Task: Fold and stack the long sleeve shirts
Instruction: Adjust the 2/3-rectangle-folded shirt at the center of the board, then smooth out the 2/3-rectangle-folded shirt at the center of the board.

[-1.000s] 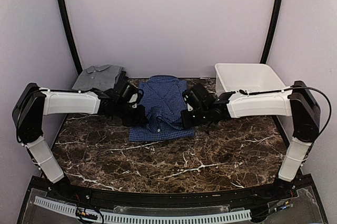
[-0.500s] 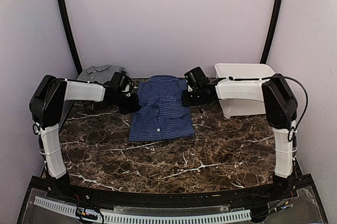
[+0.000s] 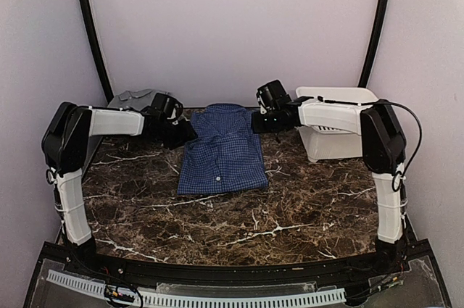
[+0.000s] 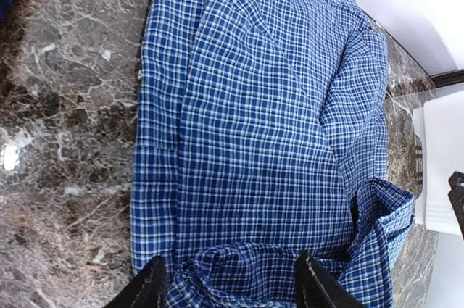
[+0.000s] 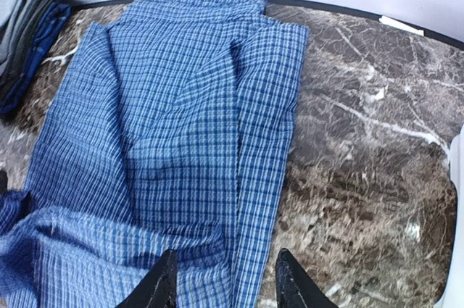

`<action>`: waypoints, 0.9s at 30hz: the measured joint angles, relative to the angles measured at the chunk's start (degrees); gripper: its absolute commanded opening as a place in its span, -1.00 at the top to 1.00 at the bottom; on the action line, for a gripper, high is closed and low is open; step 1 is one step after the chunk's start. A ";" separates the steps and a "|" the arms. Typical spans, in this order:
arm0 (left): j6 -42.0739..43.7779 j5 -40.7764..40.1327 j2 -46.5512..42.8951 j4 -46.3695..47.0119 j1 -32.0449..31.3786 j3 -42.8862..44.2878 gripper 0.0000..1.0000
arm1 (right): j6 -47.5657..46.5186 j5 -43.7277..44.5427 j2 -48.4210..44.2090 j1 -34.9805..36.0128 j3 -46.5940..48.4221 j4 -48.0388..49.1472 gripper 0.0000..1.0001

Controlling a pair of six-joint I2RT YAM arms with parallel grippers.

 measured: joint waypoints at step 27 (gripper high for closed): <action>0.52 10.03 -8.87 2.69 -8.44 -9.16 0.77 | 5.14 -16.74 8.26 3.02 -2.10 5.22 0.18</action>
